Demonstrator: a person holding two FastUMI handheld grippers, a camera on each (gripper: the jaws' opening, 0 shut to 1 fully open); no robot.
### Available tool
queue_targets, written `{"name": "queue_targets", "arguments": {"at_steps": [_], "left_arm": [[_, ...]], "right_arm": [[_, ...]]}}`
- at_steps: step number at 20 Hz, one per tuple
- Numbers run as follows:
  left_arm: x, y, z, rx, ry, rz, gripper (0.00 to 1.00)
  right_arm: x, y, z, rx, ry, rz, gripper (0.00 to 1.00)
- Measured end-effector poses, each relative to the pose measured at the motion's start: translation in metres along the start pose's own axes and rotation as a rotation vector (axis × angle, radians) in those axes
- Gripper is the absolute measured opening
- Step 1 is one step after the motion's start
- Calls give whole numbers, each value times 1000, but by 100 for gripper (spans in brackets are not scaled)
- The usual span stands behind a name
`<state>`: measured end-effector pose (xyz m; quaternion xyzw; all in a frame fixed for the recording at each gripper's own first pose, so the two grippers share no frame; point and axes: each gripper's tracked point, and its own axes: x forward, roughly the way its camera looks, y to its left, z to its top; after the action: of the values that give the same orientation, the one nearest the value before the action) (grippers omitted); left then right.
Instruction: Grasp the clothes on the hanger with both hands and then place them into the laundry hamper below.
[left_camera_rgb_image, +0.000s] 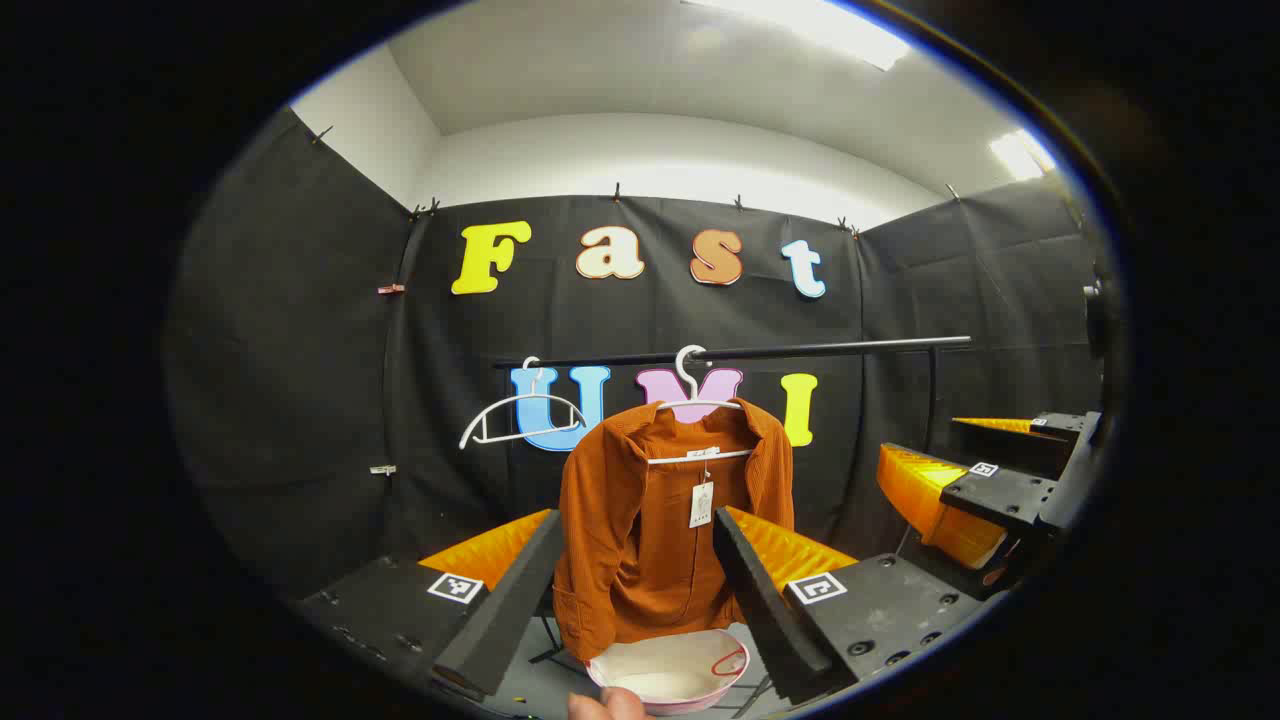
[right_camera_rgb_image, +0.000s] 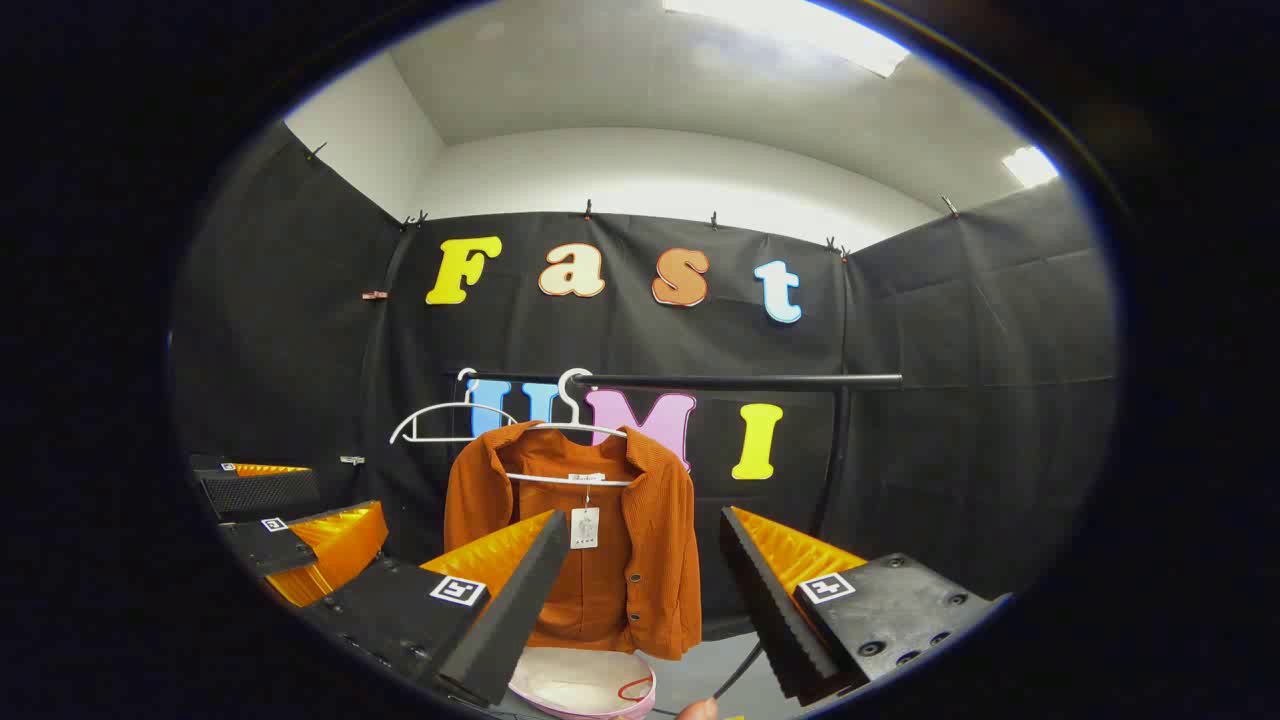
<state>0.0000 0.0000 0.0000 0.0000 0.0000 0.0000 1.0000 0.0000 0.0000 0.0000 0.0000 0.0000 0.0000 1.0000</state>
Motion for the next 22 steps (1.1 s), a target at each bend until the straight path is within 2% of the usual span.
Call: {"name": "queue_targets", "arguments": {"at_steps": [2,3,11,12,16,17,18,22], "left_arm": [[0,-1,1,4,-3,0,95],[-1,-1,2,7,-4,1,92],[-3,-6,5,24,-10,0,92],[-3,-6,4,23,-10,1,95],[-3,-3,4,14,-9,12,95],[-2,-3,4,12,-9,13,92],[-2,-2,3,12,-9,13,95],[20,-6,-8,15,-1,-26,95]], "right_arm": [[-1,-2,0,-1,-1,-3,96],[-2,-2,0,-2,0,-3,97],[-4,-8,4,-1,-4,-9,97],[-4,-9,4,0,-3,-12,97],[-3,-9,4,-2,-3,-14,97],[-3,-9,4,-2,-1,-15,97],[-2,-7,3,-2,3,-14,97],[13,-3,-9,4,15,-13,97]]}}
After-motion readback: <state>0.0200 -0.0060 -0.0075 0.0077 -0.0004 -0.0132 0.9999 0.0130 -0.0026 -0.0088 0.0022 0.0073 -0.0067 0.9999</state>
